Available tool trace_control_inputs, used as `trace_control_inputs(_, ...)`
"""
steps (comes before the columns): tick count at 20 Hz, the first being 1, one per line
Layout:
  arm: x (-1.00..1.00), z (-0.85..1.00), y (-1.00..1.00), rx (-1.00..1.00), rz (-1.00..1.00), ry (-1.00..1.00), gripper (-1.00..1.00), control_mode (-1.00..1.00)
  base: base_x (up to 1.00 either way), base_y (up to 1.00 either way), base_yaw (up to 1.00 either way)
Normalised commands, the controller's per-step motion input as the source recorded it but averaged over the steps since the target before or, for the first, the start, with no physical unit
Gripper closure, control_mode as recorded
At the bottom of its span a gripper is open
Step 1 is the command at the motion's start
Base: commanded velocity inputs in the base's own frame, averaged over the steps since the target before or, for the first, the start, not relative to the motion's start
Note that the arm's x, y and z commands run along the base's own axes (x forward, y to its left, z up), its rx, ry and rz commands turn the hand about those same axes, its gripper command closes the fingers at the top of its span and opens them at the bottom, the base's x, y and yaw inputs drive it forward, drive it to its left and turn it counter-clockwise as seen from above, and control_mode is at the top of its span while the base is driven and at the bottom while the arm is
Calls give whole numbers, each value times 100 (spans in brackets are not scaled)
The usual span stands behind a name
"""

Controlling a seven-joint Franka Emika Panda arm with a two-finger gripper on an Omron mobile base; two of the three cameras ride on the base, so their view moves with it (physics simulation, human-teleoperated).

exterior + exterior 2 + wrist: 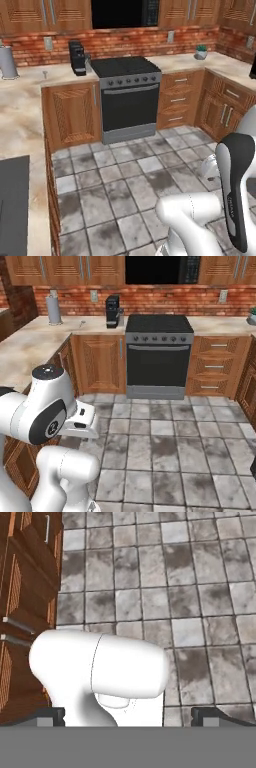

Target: Take the fork and place it on the left side of the plate. Then take the spoon and place it on the right side of the plate. Make sure they're directly next to the plate.

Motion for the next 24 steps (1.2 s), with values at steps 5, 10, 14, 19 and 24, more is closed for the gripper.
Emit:
trace_control_inputs(5, 0, 0, 0, 0, 0, 0, -100, 100, 100, 16, 5)
trace_control_inputs(10, 0, 0, 0, 0, 0, 0, -100, 100, 100, 24, 5)
trace_control_inputs(14, 0, 0, 0, 0, 0, 0, -100, 100, 100, 37, 4)
trace_control_inputs(19, 0, 0, 0, 0, 0, 0, -100, 100, 100, 43, 3)
trace_control_inputs(24, 0, 0, 0, 0, 0, 0, -100, 100, 100, 44, 3)
